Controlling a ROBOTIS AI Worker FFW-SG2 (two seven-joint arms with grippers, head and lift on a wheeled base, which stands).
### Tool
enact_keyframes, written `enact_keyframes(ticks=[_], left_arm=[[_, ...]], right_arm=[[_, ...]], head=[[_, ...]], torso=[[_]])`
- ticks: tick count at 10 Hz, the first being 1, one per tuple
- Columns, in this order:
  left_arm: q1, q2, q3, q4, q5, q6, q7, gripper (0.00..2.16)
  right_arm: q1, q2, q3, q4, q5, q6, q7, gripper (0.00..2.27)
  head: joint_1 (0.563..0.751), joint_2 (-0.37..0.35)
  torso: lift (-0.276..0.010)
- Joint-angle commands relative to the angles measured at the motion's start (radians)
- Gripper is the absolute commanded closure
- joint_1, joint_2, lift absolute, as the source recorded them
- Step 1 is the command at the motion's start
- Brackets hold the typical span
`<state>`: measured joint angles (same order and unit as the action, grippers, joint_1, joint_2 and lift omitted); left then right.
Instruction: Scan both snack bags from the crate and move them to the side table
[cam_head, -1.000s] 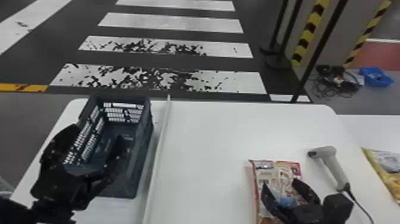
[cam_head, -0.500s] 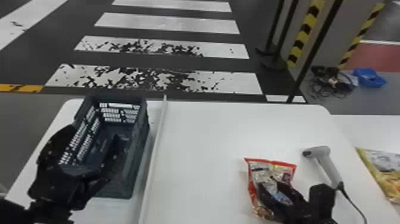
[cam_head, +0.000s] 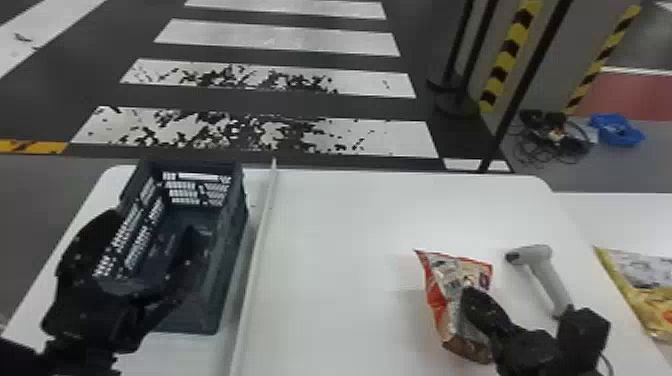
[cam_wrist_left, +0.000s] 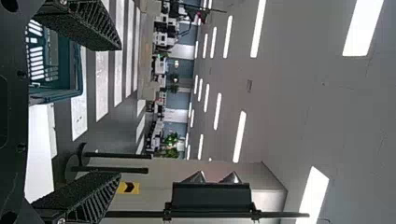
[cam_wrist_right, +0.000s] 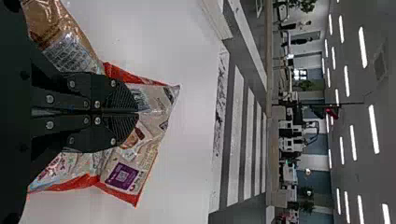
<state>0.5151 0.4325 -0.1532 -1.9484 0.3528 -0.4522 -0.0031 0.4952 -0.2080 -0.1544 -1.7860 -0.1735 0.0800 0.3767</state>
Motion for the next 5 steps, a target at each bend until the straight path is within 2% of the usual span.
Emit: enact_keyframes(ticks=[1, 3, 5], left_arm=[[-0.001, 0.000, -0.002, 0.005, 0.000, -0.002, 0.000, 0.03], [-0.001, 0.003, -0.002, 0.013, 0.000, -0.006, -0.002, 0.03], [-0.003, 0.003, -0.008, 0.017, 0.000, -0.009, -0.002, 0.03]], right_arm=[[0.045, -0.034, -0.034, -0.096, -0.026, 0.024, 0.005, 2.24], [0.085, -0.096, -0.123, -0.190, -0.064, 0.085, 0.010, 2.24], [0.077, -0.162, -0.232, -0.194, -0.087, 0.116, 0.008, 2.24]], head=[[0.695, -0.096], [0.695, -0.123], [0.695, -0.168]], torso=[[-0.095], [-0.095], [-0.095]])
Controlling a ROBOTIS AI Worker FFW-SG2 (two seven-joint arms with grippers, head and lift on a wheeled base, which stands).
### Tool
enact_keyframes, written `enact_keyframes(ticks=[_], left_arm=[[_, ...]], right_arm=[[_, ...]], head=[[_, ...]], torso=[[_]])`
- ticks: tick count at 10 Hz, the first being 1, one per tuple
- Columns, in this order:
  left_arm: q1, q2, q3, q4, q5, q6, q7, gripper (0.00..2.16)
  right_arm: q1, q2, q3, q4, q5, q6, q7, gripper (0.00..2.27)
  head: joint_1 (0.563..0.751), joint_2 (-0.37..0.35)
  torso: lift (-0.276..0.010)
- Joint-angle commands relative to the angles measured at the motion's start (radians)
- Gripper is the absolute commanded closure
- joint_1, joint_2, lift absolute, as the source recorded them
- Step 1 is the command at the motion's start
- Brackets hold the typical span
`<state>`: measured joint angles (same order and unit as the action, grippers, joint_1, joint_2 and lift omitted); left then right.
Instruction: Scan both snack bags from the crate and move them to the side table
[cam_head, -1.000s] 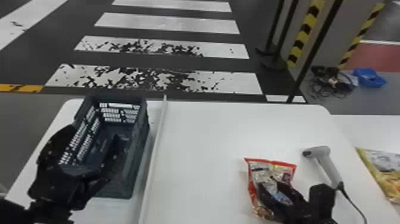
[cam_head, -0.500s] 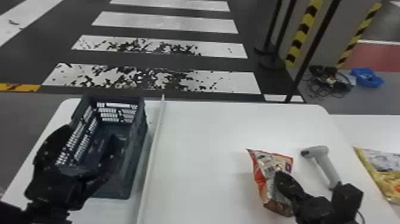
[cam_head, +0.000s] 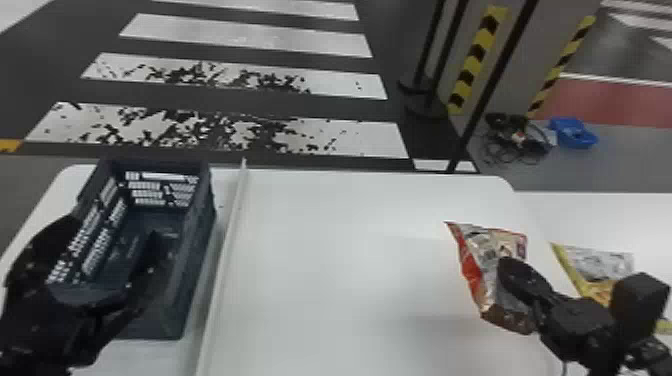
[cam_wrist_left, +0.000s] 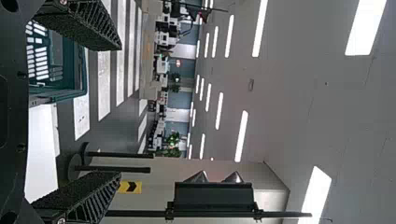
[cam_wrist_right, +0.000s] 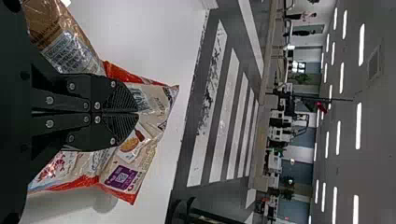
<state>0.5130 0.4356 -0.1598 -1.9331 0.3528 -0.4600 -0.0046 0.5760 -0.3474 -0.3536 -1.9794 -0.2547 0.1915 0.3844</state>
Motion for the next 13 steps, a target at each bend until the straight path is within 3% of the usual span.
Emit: enact_keyframes(ticks=[1, 4, 7, 10, 13], left_arm=[[-0.002, -0.002, -0.003, 0.010, 0.000, -0.001, -0.002, 0.03], [-0.005, -0.015, -0.009, 0.016, -0.006, 0.002, -0.003, 0.03], [-0.004, -0.025, -0.004, 0.019, -0.014, 0.002, -0.003, 0.03], [0.001, -0.018, 0.002, 0.017, -0.014, -0.010, -0.003, 0.03], [0.004, -0.009, 0.002, 0.017, -0.009, -0.041, -0.005, 0.03]], right_arm=[[-0.034, -0.059, -0.068, 0.045, 0.006, 0.004, -0.001, 2.24], [-0.225, -0.185, -0.082, 0.378, 0.058, -0.100, -0.007, 2.24], [-0.441, -0.314, 0.021, 0.695, 0.164, -0.192, -0.032, 2.24], [-0.668, -0.404, 0.165, 1.004, 0.301, -0.204, -0.071, 2.24], [-0.817, -0.447, 0.249, 1.212, 0.385, -0.195, -0.090, 2.24]], head=[[0.695, -0.212], [0.695, -0.349], [0.695, -0.350], [0.695, -0.350], [0.695, -0.350]], torso=[[-0.095], [-0.095], [-0.095], [-0.095], [-0.095]])
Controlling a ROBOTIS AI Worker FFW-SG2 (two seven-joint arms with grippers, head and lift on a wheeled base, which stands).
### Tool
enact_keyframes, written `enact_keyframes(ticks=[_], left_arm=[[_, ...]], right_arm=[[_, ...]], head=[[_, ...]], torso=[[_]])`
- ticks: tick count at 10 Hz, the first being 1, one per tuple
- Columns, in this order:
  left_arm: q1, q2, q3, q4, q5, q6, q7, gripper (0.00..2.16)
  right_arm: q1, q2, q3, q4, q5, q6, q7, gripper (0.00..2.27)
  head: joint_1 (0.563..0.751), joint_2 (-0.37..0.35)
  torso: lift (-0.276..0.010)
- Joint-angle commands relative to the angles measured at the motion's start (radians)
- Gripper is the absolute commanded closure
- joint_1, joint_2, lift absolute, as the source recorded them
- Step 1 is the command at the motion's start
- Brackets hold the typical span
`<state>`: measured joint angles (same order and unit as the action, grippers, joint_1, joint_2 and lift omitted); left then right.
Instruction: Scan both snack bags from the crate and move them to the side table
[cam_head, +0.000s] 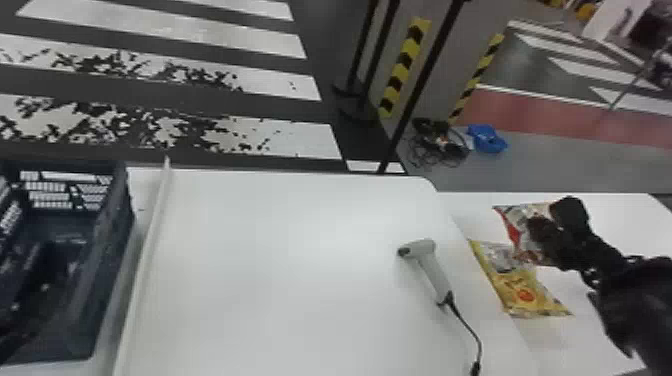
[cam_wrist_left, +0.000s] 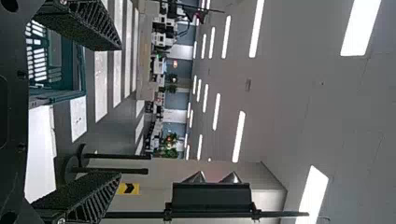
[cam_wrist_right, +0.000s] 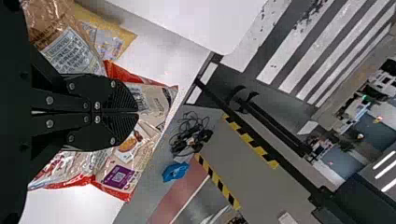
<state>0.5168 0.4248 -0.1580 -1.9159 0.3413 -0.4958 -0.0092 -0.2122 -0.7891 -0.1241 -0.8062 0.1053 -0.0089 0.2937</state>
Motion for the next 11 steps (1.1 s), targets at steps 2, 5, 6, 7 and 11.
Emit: enact_keyframes(ticks=[2, 5, 6, 7, 11], left_arm=[[0.006, 0.002, 0.000, 0.000, 0.002, -0.011, 0.000, 0.03], [0.015, 0.002, 0.000, -0.011, 0.001, -0.014, -0.002, 0.03], [0.017, -0.006, 0.000, -0.015, -0.005, -0.011, -0.002, 0.03], [0.019, -0.011, -0.003, -0.017, -0.012, -0.011, -0.002, 0.03], [0.017, -0.024, -0.008, -0.025, -0.025, 0.007, -0.002, 0.03]], right_arm=[[-0.027, -0.010, 0.029, 0.053, 0.008, 0.002, -0.048, 0.41], [0.057, -0.016, -0.011, 0.007, -0.035, -0.035, -0.057, 0.00], [0.189, -0.012, -0.086, -0.134, -0.118, -0.022, -0.070, 0.03], [0.338, 0.034, -0.187, -0.318, -0.184, 0.008, -0.073, 0.07], [0.646, 0.309, -0.351, -0.881, -0.403, 0.146, -0.056, 0.10]], head=[[0.695, -0.350], [0.695, -0.350], [0.695, -0.350], [0.695, -0.350], [0.695, -0.350]], torso=[[-0.095], [-0.095], [-0.095], [-0.095], [-0.095]])
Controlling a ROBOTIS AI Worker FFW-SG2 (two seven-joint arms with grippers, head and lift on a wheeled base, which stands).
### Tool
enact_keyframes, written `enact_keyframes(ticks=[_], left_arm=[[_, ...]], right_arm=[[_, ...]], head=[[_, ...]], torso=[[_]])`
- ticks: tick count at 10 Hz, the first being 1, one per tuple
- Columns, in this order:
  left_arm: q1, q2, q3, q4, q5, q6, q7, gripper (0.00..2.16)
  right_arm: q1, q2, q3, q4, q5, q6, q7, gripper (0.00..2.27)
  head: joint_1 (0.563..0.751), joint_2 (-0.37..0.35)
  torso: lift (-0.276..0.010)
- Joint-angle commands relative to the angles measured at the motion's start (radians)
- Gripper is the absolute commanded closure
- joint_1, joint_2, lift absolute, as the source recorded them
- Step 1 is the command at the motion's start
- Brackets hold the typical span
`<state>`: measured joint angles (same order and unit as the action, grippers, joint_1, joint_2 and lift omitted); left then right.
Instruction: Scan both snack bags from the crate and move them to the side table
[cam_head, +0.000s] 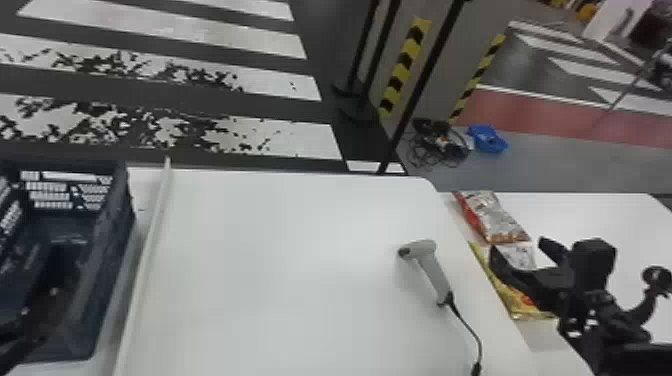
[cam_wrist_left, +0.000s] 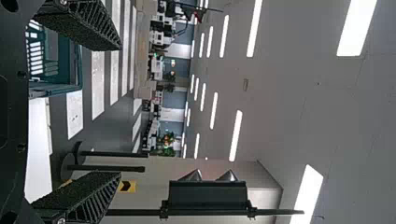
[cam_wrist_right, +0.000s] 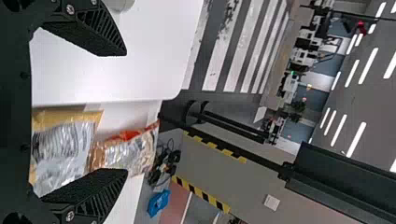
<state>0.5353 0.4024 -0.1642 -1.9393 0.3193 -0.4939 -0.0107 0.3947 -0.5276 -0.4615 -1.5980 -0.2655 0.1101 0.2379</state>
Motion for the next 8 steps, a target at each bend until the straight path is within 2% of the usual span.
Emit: enact_keyframes(ticks=[1, 2, 3, 4, 6, 7, 8], left_arm=[[-0.001, -0.004, -0.003, -0.001, -0.005, 0.005, 0.000, 0.03], [-0.001, -0.005, -0.003, -0.004, -0.005, 0.005, 0.000, 0.03], [-0.003, -0.007, -0.006, -0.009, -0.005, 0.012, 0.002, 0.03], [-0.001, -0.007, -0.006, -0.018, -0.005, 0.015, 0.003, 0.03], [0.005, -0.005, -0.006, -0.033, -0.005, 0.018, 0.028, 0.03], [0.022, -0.007, -0.006, -0.070, -0.008, 0.073, 0.081, 0.03], [0.042, -0.007, 0.000, -0.142, -0.025, 0.260, 0.138, 0.03]], right_arm=[[0.087, 0.143, -0.011, -0.224, -0.086, 0.064, 0.001, 0.10], [0.124, 0.230, 0.027, -0.327, -0.089, 0.067, 0.001, 0.11], [0.142, 0.282, 0.078, -0.379, -0.095, 0.064, 0.001, 0.11], [0.159, 0.328, 0.119, -0.416, -0.096, 0.046, 0.001, 0.11], [0.171, 0.390, 0.190, -0.451, -0.095, 0.009, 0.001, 0.11], [0.176, 0.411, 0.238, -0.456, -0.069, -0.031, 0.001, 0.11], [0.174, 0.420, 0.294, -0.456, -0.017, -0.049, -0.002, 0.11]], head=[[0.695, -0.350], [0.695, -0.350], [0.695, -0.350], [0.695, -0.338], [0.695, -0.238], [0.695, -0.220], [0.695, -0.179]], torso=[[-0.095], [-0.095], [-0.095], [-0.095], [-0.095], [-0.095], [-0.095]])
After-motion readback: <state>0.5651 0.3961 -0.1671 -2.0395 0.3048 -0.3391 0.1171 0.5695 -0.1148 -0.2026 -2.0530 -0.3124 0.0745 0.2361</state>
